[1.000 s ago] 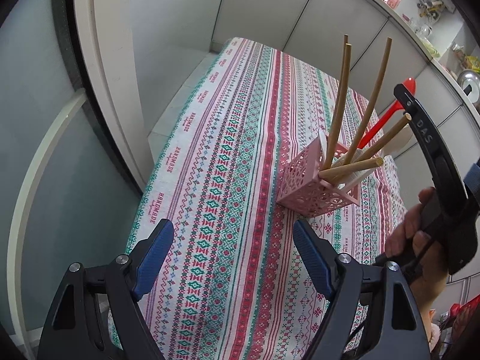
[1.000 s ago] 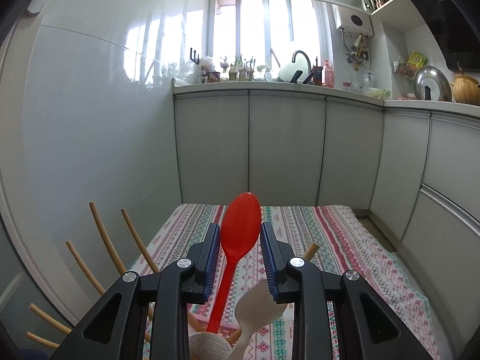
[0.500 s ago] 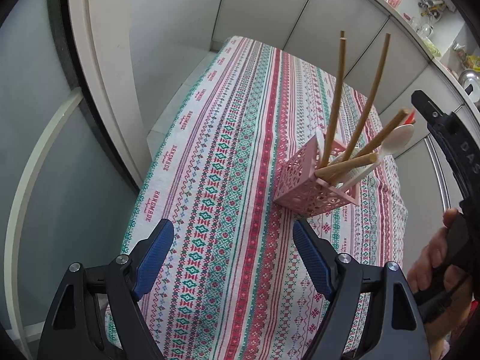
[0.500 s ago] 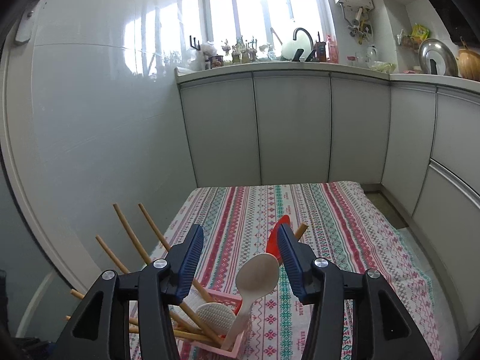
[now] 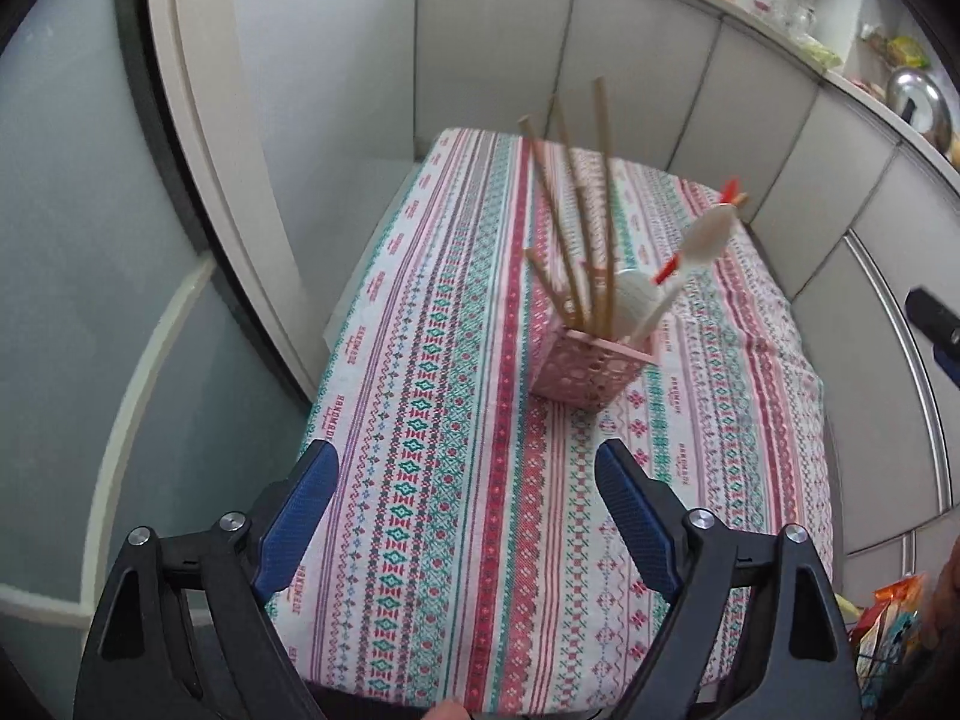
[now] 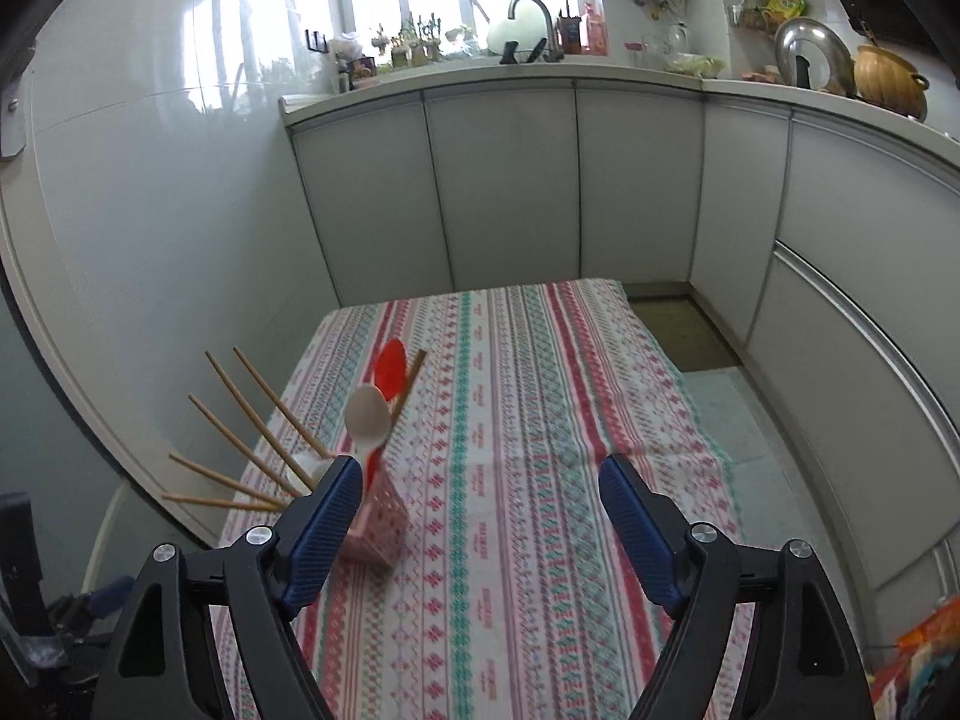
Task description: Organize utensils
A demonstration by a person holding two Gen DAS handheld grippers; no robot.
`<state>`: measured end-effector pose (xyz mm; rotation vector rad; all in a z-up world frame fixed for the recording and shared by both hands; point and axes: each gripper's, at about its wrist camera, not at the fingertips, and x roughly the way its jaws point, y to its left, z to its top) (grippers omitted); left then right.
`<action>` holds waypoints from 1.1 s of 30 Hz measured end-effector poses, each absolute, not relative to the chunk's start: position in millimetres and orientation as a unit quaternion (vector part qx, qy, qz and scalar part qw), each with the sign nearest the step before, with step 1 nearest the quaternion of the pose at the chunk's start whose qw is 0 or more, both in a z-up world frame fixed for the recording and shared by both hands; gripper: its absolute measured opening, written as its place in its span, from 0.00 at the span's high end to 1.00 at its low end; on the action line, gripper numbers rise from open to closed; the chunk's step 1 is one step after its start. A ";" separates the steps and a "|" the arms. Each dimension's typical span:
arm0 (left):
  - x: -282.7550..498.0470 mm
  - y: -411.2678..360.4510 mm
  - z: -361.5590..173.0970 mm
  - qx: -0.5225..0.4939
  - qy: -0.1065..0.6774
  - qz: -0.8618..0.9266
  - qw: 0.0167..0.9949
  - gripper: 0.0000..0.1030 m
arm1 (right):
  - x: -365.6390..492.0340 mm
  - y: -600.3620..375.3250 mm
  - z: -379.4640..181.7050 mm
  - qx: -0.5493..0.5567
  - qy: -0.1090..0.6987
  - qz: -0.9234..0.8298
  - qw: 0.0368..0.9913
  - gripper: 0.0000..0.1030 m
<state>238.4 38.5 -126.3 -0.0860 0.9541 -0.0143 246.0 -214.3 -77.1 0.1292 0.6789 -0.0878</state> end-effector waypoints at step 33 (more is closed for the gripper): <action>138.0 -10.9 -67.2 0.026 0.413 -0.047 0.909 0.00 | 124.0 -238.2 -71.0 0.041 0.409 -0.057 0.910 0.00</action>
